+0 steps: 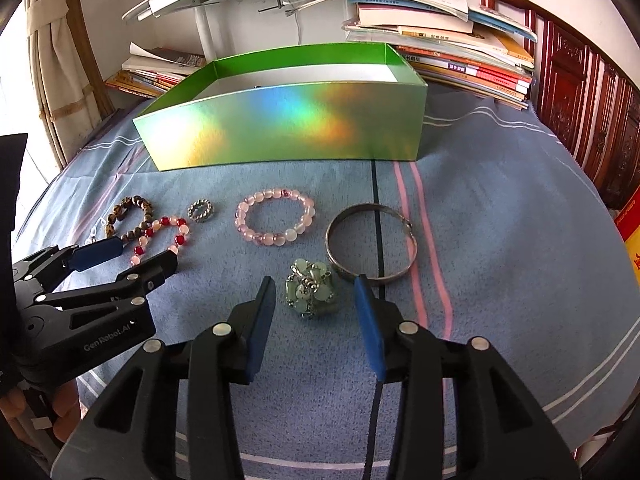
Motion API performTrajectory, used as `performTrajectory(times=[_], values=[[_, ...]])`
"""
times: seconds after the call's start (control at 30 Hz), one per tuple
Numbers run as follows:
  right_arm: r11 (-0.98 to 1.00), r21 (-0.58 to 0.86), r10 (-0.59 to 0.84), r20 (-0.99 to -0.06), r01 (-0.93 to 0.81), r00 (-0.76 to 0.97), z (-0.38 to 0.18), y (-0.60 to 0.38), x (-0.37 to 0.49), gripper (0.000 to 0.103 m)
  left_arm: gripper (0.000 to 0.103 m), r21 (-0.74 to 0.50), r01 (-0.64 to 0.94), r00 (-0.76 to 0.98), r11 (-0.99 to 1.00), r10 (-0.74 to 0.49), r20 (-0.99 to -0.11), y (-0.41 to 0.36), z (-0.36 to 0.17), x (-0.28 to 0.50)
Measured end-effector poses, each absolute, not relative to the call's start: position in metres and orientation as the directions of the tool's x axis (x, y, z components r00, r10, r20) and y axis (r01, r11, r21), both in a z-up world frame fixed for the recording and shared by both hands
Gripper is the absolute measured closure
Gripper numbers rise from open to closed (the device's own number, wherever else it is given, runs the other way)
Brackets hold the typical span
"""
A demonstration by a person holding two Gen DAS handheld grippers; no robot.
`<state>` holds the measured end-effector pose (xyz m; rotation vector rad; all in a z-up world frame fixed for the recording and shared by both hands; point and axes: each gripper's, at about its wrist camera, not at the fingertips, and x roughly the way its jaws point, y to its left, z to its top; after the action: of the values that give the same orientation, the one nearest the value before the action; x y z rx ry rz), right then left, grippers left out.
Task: Organize jewelry
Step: 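Hold the jade pendant in the right tool while the left tool grasps the red-and-pink bracelet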
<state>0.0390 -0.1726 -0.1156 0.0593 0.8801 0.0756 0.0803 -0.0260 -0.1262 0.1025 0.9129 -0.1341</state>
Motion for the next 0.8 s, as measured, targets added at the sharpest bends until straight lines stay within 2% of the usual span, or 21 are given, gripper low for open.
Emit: performTrajectory(times=[0.6, 0.7, 0.8], values=[[0.996, 0.081, 0.088, -0.776, -0.040, 0.625, -0.1191, -0.1747, 0.0400, 0.062, 0.032, 0.029, 0.153, 0.607, 0.988, -0.070, -0.791, -0.0263, -0.1264, 0.0785], [0.996, 0.081, 0.089, -0.776, -0.042, 0.625, -0.1190, -0.1746, 0.0398, 0.062, 0.028, 0.022, 0.172, 0.602, 0.985, -0.088, -0.794, -0.0267, -0.1269, 0.0782], [0.995, 0.083, 0.103, -0.774, -0.060, 0.625, -0.1187, -0.1726, 0.0392, 0.062, 0.029, 0.012, 0.190, 0.596, 0.982, -0.105, -0.796, -0.0246, -0.1261, 0.0790]])
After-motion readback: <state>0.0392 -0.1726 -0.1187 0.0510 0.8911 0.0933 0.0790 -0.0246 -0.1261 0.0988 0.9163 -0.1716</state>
